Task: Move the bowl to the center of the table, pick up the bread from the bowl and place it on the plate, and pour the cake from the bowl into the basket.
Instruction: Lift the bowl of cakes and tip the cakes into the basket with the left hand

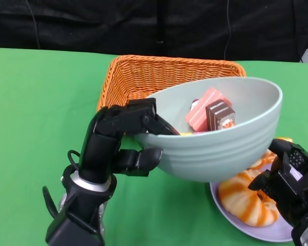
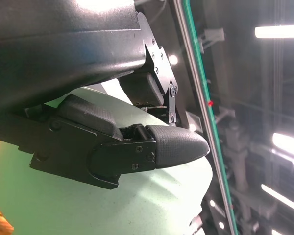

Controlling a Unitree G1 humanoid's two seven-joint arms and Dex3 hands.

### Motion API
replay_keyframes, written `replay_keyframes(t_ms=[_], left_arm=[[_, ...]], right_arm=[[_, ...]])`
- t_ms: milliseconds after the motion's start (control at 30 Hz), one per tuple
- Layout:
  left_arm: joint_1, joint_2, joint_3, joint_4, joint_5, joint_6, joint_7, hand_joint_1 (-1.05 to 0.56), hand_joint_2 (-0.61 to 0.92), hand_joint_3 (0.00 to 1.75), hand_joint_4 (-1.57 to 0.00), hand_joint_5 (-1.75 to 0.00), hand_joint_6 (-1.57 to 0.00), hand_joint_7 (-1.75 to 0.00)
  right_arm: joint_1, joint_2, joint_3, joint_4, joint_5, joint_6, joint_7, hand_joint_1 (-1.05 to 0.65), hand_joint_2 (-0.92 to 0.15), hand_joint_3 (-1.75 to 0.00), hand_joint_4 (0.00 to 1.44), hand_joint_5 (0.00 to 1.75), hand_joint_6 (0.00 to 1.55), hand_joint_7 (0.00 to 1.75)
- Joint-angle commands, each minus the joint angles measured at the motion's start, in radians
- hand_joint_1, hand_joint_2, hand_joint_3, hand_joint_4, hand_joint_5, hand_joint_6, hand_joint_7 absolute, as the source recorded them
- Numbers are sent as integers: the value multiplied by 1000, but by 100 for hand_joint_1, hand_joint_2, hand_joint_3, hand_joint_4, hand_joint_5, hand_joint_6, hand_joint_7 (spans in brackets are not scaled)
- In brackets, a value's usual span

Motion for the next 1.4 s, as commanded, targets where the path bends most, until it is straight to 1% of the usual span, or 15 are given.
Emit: replay_keyframes(t_ms=[33,200,333,367,400,433,500,533,567,667,933,1000,1100,1200,1400], left_arm=[[-23,9,-24,15,-33,14,29,-69,92,40,-93,-173,-94,-115],[16,-18,-68,-47,-95,135,39,-56,92,24,-93,-161,-101,-106],[41,-24,-83,-97,-92,179,50,-51,90,27,-90,-169,-100,-114],[34,-26,-87,-87,-109,179,45,-50,85,36,-89,-172,-97,-118],[29,-28,-91,-79,-122,180,41,-47,69,66,-85,-173,-92,-126],[27,-29,-94,-75,-132,183,39,-46,60,82,-84,-173,-90,-129],[47,-42,-103,-109,-131,237,51,-45,51,97,-83,-173,-88,-131],[57,-48,-108,-129,-128,266,55,-44,55,92,-82,-174,-89,-132],[65,-52,-113,-145,-126,288,59,-47,67,72,-81,-174,-88,-133],[57,-63,-118,-134,-140,291,58,-51,88,39,-84,-169,-88,-129],[58,-75,-119,-138,-149,320,70,-50,92,29,-88,-160,-89,-121],[65,-94,-116,-150,-149,347,90,-28,66,86,-92,-159,-94,-118],[72,-103,-120,-169,-126,383,126,-23,50,120,-93,-158,-94,-122],[80,-111,-127,-189,-128,416,151,-21,47,126,-94,-156,-94,-123],[73,-135,-133,-196,-94,450,252,-17,52,116,-96,-150,-96,-119]], right_arm=[[-13,-7,-12,6,3,-8,-5,-9,-75,-102,85,175,65,170],[-19,-2,-29,19,19,-12,-2,-9,-76,-102,86,175,65,170],[-21,0,-36,22,31,-11,-4,-9,-75,-102,86,175,65,169],[-22,-1,-36,22,32,-10,-4,-9,-76,-102,86,175,65,169],[-22,-2,-36,22,32,-9,-5,-9,-75,-101,86,175,66,169],[-22,-2,-36,22,32,-8,-5,-9,-75,-101,86,175,66,169],[-22,-1,-37,23,32,-8,-7,-9,-75,-101,86,175,66,169],[-22,1,-38,22,33,-7,-8,-9,-75,-101,86,175,66,169],[-22,1,-38,22,33,-7,-9,-8,-75,-101,85,175,66,168],[-22,-1,-39,25,36,-8,-2,-8,-75,-102,85,175,66,169],[-24,0,-39,29,36,-7,-7,-8,-75,-102,85,175,66,169],[-26,1,-42,31,38,-4,-10,-8,-74,-102,85,175,66,168],[-27,0,-42,35,36,-6,-10,-8,-74,-102,85,175,66,168],[-28,-2,-41,37,35,-6,-9,-8,-74,-102,85,175,67,167],[-32,-6,-53,44,55,-2,-5,-9,-76,-99,85,175,68,166]])
